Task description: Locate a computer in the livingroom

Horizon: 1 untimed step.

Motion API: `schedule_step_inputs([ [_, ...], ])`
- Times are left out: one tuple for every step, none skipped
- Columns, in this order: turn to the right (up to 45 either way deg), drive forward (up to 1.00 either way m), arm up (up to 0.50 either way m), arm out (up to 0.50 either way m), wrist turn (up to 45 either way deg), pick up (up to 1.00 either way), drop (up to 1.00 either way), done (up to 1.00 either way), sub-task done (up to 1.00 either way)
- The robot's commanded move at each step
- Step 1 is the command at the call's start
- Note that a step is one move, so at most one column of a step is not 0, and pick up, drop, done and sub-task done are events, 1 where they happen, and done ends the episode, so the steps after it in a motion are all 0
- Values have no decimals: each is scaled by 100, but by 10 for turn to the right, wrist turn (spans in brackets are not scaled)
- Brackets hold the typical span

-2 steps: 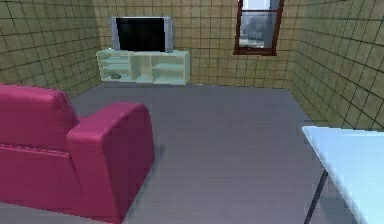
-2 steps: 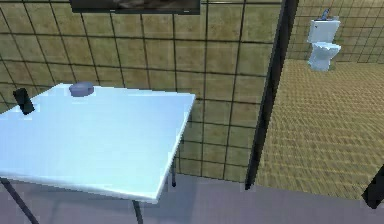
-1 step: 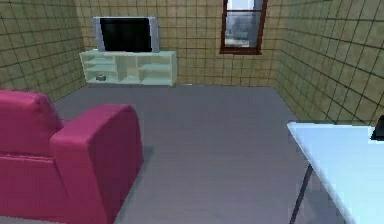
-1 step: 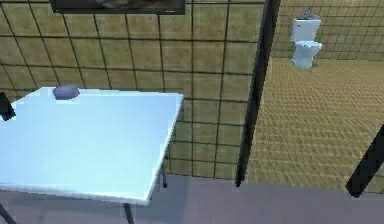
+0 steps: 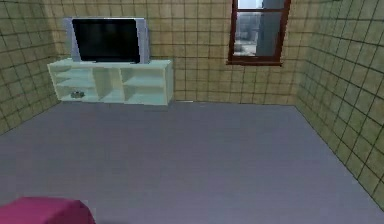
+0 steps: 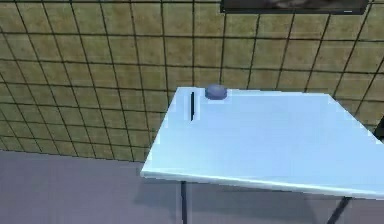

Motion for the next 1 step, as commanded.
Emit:
schedule_step_inputs([
  [0,65,0,0,0,0,0,0,0],
])
